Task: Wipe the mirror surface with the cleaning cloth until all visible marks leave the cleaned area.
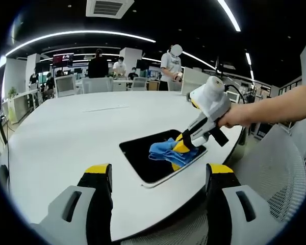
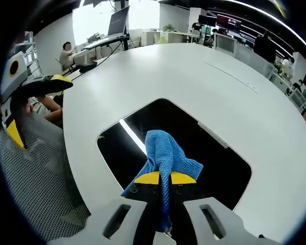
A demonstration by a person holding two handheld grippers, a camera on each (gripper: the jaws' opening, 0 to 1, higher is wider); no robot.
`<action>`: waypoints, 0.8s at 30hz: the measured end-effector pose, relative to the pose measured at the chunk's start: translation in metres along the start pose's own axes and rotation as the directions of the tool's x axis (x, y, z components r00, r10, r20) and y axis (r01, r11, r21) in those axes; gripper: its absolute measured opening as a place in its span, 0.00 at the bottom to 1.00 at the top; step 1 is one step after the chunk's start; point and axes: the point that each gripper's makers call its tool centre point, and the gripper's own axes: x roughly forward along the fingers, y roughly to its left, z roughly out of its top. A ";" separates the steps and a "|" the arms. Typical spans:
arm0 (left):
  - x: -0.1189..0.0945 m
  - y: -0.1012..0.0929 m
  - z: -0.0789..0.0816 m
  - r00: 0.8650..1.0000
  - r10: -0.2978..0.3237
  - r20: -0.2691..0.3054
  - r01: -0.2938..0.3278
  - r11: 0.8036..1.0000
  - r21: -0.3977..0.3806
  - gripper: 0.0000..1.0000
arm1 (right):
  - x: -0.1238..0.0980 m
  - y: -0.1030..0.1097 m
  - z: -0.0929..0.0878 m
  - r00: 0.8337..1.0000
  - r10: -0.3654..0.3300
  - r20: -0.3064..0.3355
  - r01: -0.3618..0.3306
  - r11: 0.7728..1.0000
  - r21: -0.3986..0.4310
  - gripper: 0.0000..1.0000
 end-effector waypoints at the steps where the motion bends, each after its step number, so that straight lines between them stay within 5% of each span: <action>1: 0.000 0.000 0.000 1.000 0.000 0.000 0.000 1.000 0.000 0.72 | 0.001 -0.001 0.001 1.000 -0.002 -0.001 0.002 1.000 0.000 0.00; 24: -0.001 -0.001 0.001 1.000 -0.003 0.004 0.003 1.000 0.000 0.72 | 0.017 -0.029 0.021 0.996 -0.084 0.030 0.083 0.996 0.014 0.00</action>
